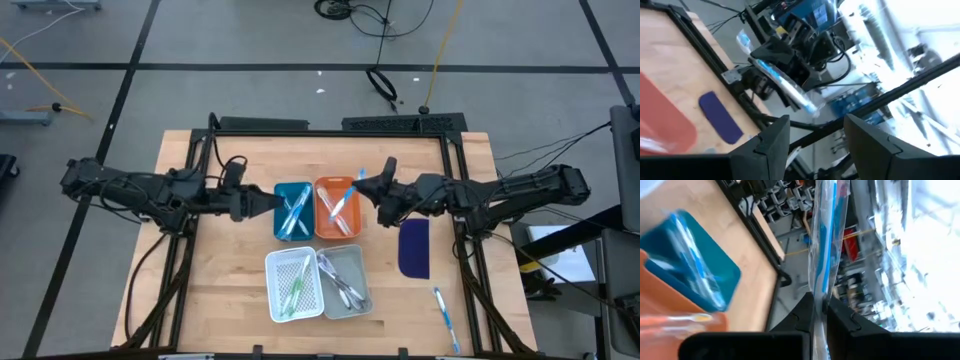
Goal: Pick & Place Toothbrushes
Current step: Put the blue toothbrush into the blue bin
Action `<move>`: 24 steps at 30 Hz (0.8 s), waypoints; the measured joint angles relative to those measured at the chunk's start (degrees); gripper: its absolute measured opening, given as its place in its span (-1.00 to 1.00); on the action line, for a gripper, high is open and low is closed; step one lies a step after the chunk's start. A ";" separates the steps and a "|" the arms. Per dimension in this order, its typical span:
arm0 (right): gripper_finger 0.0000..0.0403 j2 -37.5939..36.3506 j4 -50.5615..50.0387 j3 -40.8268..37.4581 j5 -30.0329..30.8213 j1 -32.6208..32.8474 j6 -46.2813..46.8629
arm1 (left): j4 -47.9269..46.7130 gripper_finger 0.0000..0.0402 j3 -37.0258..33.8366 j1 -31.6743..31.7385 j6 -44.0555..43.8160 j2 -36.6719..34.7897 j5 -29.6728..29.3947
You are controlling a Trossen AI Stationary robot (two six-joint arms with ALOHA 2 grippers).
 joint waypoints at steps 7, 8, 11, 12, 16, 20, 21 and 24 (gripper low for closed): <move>-0.94 0.00 5.50 0.00 0.00 0.48 -15.86 | 1.04 -0.07 0.02 0.04 -11.37 4.02 -1.18; -0.94 0.00 6.18 0.00 0.00 0.63 -17.86 | 1.52 -0.07 0.02 0.18 -13.13 5.05 -1.18; -0.94 0.01 6.69 0.00 0.01 0.95 -23.12 | 4.92 -0.07 0.02 0.96 -17.35 8.57 -1.06; -0.94 0.26 6.64 0.01 0.03 0.98 -24.56 | 6.92 -0.07 0.02 1.32 -17.96 9.70 -1.07; -0.94 2.09 6.41 0.04 0.09 0.96 -30.46 | 15.43 -0.07 0.02 2.87 -18.61 13.86 0.19; -0.94 4.07 6.68 0.04 0.41 0.96 -34.62 | 17.58 -0.07 0.02 4.01 -21.08 17.58 1.44; -0.94 4.43 6.87 0.04 0.37 0.96 -34.88 | 17.60 -0.07 0.02 4.24 -21.63 18.32 1.45; -0.94 4.59 7.32 0.04 0.29 1.19 -35.38 | 17.64 -0.07 0.02 4.83 -22.98 20.14 1.49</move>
